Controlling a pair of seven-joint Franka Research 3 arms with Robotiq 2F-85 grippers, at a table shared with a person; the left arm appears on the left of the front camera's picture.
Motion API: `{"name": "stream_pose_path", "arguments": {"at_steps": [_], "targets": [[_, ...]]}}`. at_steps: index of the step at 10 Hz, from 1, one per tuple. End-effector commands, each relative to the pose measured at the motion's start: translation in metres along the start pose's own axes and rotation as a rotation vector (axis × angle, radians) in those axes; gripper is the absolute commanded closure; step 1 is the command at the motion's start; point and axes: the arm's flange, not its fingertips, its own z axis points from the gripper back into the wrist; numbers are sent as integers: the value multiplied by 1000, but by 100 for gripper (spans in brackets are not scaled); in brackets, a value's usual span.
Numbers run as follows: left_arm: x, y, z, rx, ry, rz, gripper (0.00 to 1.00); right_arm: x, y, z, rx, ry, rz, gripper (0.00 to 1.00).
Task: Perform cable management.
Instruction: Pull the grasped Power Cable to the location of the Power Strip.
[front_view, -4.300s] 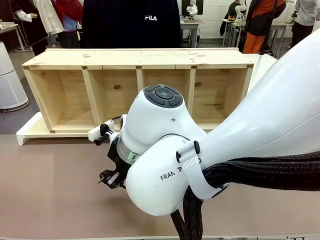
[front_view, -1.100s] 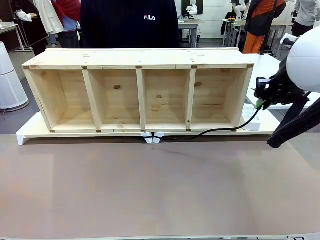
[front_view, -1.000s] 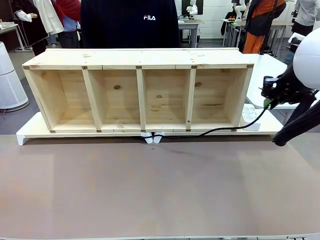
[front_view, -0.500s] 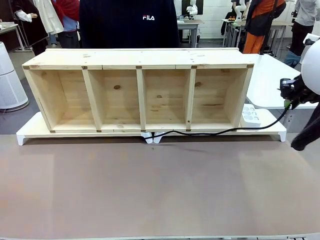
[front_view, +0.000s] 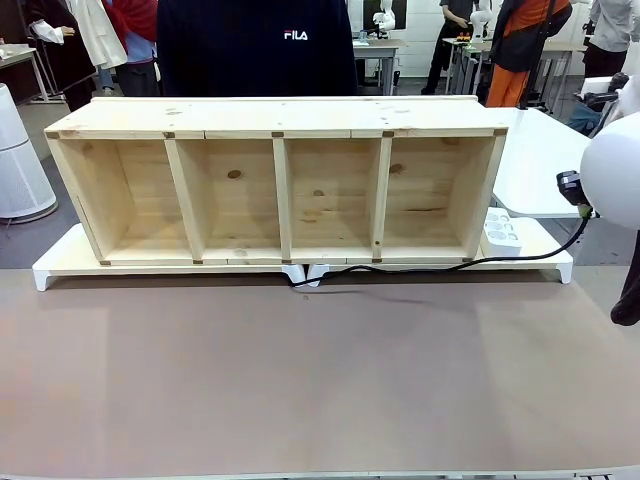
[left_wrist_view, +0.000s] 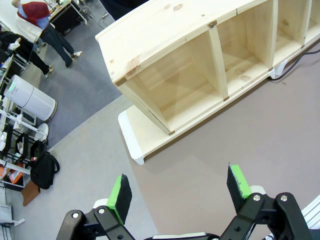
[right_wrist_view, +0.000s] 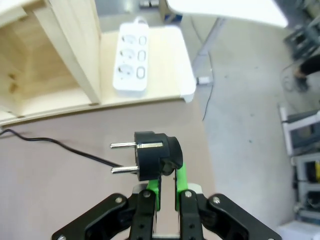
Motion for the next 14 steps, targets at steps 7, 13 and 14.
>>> {"name": "stream_pose_path", "arguments": {"at_steps": [7,13,14], "targets": [[0,0,0,1,-1,0,0,-28,-18,-62,90,-165,-29,84],[0,0,0,1,-1,0,0,35,2,-63,171,-200,-37,84],[0,0,0,1,-1,0,0,43,2,-66,173,-190,-41,84]]}}
